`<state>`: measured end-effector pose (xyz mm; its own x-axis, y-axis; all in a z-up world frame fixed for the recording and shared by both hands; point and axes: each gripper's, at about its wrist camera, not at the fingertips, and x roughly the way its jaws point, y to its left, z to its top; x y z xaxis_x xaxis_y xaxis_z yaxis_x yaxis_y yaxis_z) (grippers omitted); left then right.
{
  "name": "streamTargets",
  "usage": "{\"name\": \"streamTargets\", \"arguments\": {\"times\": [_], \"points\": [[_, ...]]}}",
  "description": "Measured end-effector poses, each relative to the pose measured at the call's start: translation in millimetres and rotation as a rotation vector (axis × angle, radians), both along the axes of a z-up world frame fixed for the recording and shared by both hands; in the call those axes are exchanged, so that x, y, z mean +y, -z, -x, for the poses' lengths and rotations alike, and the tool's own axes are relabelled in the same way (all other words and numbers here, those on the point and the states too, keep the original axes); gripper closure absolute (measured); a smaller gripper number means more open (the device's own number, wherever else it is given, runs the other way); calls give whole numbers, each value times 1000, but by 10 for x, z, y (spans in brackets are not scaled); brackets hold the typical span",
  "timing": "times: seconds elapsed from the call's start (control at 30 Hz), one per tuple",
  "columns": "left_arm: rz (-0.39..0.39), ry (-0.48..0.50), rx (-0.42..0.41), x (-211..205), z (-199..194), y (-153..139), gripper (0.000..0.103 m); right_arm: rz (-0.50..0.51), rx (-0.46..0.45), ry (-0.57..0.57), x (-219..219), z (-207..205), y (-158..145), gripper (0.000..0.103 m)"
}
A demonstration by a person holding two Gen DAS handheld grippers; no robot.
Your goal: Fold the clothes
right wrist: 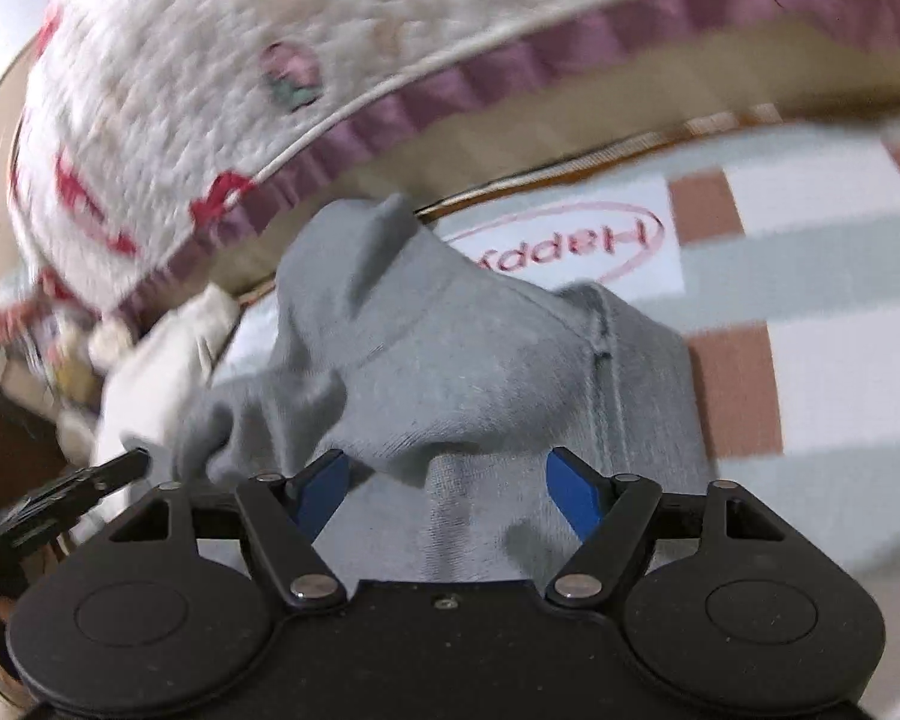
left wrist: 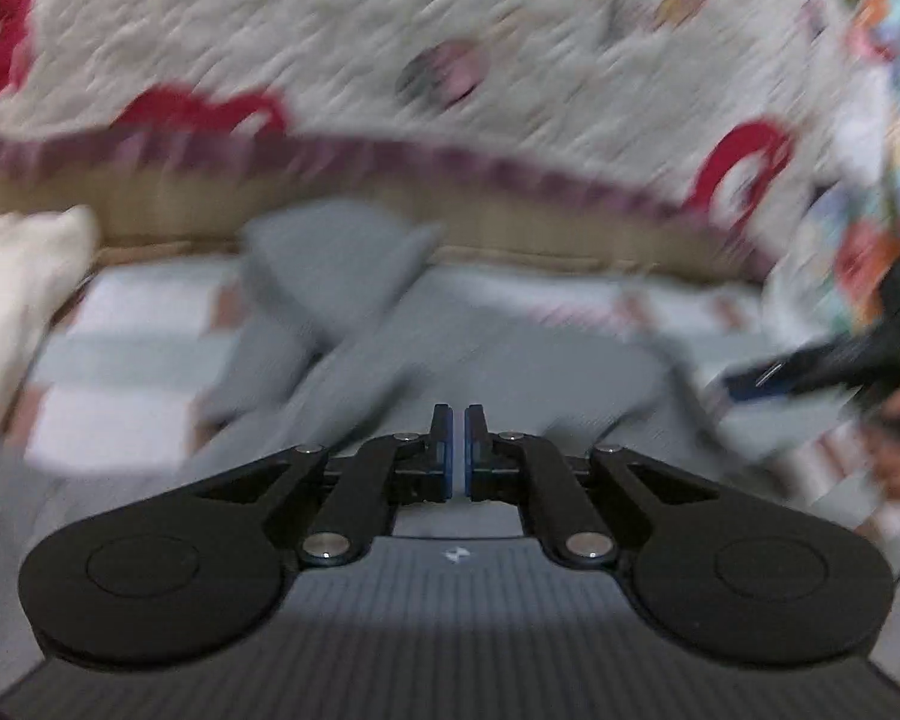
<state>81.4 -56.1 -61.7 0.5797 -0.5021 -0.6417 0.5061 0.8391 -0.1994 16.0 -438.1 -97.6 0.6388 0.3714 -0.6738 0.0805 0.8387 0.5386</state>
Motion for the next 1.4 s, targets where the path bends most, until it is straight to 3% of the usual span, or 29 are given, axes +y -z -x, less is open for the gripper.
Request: {"name": "streamTargets", "arguments": {"times": [0.1, 0.13, 0.17, 0.27, 0.37, 0.4, 0.47, 0.5, 0.63, 0.77, 0.87, 0.97, 1.07, 1.3, 1.4], "points": [[-79, -111, -17, 349, -25, 185, 88, 147, -52, -95, 229, -14, -125, 63], [-90, -162, -18, 491, -60, 222, 76, 197, -69, -129, 312, -21, -168, 86], [-96, -214, -15, 637, -99, 257, 65, 249, -86, -163, 398, -32, -215, 97], [-59, -374, 35, 1116, -273, 356, 62, 412, -103, -258, 715, -166, -467, 97], [-37, -512, 98, 1526, -467, 474, 59, 539, -44, -324, 1057, -500, -771, 91], [-29, -556, 118, 1657, -525, 514, 58, 568, -17, -340, 1166, -637, -861, 86], [-2, -629, 149, 1869, -559, 603, 57, 593, 55, -379, 1369, -945, -981, 63], [27, -648, 164, 1964, -578, 661, 56, 592, 100, -400, 1466, -1113, -1010, 61], [161, -617, 266, 2181, -654, 896, 54, 577, 264, -464, 1870, -1764, -851, 58], [315, -561, 290, 2271, -698, 988, 54, 676, 240, -523, 2331, -2274, -489, 54], [336, -513, 259, 2236, -707, 1024, 54, 699, 236, -507, 2502, -2581, -269, 51], [395, -520, 316, 2236, -720, 1118, 54, 716, 249, -466, 2594, -2857, -88, 51], [355, -508, 273, 2171, -724, 1103, 54, 732, 235, -412, 2645, -3112, 24, 50], [294, -470, 250, 2059, -746, 1142, 54, 992, 95, -432, 2966, -3476, 277, 34], [321, -473, 285, 2075, -745, 1121, 56, 1067, 172, -412, 2955, -3538, 483, 39]]}}
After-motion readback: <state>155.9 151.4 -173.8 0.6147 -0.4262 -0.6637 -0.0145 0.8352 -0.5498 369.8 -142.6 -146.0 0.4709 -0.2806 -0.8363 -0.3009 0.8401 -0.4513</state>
